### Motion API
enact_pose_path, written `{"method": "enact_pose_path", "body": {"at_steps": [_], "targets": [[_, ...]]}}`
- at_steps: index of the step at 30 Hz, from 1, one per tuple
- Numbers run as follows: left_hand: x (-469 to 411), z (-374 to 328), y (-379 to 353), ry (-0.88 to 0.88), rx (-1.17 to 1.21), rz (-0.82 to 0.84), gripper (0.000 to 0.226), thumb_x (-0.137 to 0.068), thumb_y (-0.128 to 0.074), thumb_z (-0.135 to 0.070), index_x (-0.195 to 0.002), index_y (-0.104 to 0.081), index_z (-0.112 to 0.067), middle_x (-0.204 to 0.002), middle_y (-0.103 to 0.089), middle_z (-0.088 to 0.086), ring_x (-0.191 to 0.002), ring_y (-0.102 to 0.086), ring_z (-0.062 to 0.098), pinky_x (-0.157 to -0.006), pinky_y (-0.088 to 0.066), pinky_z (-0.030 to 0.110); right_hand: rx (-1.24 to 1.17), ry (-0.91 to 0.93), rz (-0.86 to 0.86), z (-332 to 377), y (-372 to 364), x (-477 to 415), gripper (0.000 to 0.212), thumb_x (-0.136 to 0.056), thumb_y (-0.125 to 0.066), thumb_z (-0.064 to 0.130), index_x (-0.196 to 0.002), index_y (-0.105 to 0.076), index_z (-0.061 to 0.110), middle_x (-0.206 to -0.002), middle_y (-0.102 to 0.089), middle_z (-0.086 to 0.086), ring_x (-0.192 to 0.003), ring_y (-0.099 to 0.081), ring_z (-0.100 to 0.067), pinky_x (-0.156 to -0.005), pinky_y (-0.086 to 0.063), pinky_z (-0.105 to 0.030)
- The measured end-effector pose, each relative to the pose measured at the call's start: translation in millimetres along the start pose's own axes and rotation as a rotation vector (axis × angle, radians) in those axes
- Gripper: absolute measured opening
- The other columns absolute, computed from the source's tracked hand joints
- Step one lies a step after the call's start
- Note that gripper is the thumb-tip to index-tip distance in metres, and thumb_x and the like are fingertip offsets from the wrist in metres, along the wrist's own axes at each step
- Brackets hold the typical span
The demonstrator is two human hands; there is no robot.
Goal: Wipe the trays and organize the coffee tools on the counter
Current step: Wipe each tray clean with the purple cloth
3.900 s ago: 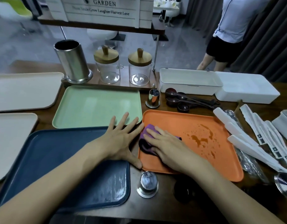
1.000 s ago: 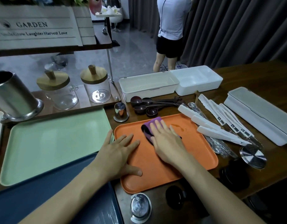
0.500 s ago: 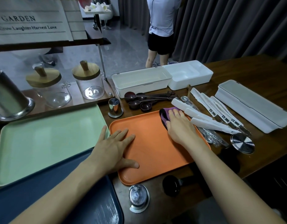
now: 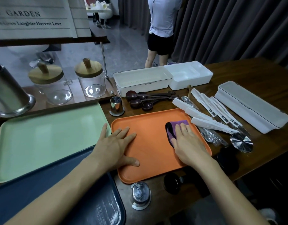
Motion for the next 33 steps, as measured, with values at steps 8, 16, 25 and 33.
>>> {"method": "enact_pose_path", "body": {"at_steps": [8,16,25,33], "targets": [[-1.9,0.9,-4.0,-0.013,-0.002,-0.015,0.142,-0.032,0.017,-0.1,-0.16,0.007,-0.039,-0.171,0.006,-0.003,-0.158,-0.004,0.02,-0.12,0.016,0.061,0.008,0.028,0.05,-4.8,-5.6,40.8,0.073,-0.106,-0.027,0.052,-0.161,0.003,0.014,-0.169,0.008,-0.007,-0.155,0.009,-0.023,-0.124,-0.013,-0.039],[-2.7,2.3,-6.0,-0.046,-0.017,0.0,0.145,-0.03,0.025,-0.1,-0.16,0.01,-0.038,-0.17,0.01,-0.003,-0.158,0.0,0.021,-0.12,0.014,0.061,0.03,-0.031,0.04,0.6,-9.3,37.8,0.066,-0.109,-0.022,0.04,-0.159,0.005,0.007,-0.168,0.008,-0.014,-0.155,0.01,-0.028,-0.124,-0.008,-0.04],[-4.1,4.3,-7.4,-0.06,0.006,0.001,0.143,-0.031,0.023,-0.1,-0.159,0.011,-0.039,-0.17,0.012,-0.003,-0.157,0.003,0.021,-0.119,0.016,0.062,0.061,-0.125,-0.039,17.0,9.4,-39.7,0.066,-0.108,-0.024,0.038,-0.158,-0.002,0.0,-0.166,-0.003,-0.022,-0.154,-0.003,-0.035,-0.125,-0.01,-0.044],[-2.5,4.6,-7.3,-0.042,-0.004,0.004,0.133,-0.04,0.01,-0.1,-0.159,0.011,-0.04,-0.169,0.013,-0.005,-0.157,0.004,0.019,-0.118,0.017,0.063,0.067,-0.068,0.012,12.6,16.7,-50.7,0.069,-0.107,-0.026,0.041,-0.159,-0.001,0.003,-0.167,0.001,-0.021,-0.155,0.0,-0.034,-0.125,-0.01,-0.045]]}}
Point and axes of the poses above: each hand's wrist, its own x-axis away from the middle knuckle, its own y-axis out of the back of the hand, z = x × y, the point moved 5 cm from there along -x, towards the middle knuckle
